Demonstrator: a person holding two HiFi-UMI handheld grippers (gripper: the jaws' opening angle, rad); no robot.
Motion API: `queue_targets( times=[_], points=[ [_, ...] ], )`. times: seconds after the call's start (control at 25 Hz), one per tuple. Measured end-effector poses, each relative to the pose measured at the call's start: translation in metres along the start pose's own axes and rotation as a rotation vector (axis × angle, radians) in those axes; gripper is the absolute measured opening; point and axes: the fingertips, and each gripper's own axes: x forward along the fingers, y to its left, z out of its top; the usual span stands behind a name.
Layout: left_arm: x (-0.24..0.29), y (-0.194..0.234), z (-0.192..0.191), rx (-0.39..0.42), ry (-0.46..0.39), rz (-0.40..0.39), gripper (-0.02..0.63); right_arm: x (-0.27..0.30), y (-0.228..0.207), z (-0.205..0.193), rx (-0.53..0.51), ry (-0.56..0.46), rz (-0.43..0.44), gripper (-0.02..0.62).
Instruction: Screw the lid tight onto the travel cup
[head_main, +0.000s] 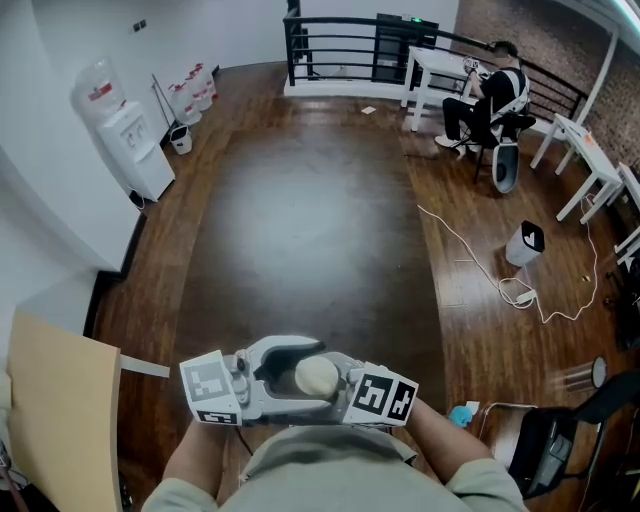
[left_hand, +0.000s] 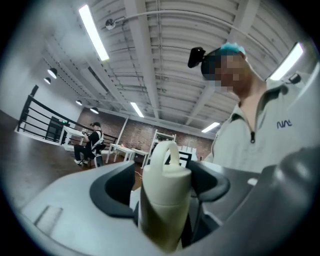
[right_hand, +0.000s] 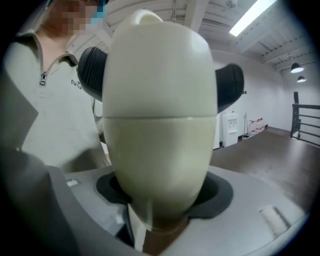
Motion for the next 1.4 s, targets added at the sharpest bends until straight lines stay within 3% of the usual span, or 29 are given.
queue_targets(
  times=[0.28,0.52,0.68,0.8,0.96,1.4],
  points=[
    [-0.037,0.029,-0.014,-0.059,-0.083,0.259,0.353,-0.008,-0.047,-0.010,0.000,-0.104,-0.256,0.302],
    [-0.068,0.050,-0.041,-0.134,-0.182,0.504,0.183,-0.004,-0.078,-0.043,0.022,-0.120,-0.427,0.302],
    [-0.086,0.065,-0.068,-0.154,-0.212,0.726,0.020,-0.001,-0.089,-0.072,0.042,-0.122,-0.513,0.302],
    [-0.097,0.074,-0.096,-0.191,-0.204,0.862,0.003,0.003,-0.098,-0.097,0.077,-0.104,-0.563,0.302],
    [-0.102,0.073,-0.130,-0.259,-0.165,0.929,0.003,0.013,-0.105,-0.126,0.108,-0.064,-0.594,0.302],
    [-0.095,0.068,-0.161,-0.333,-0.091,0.953,0.003,0.026,-0.119,-0.139,0.081,-0.058,-0.644,0.301]
  ],
)
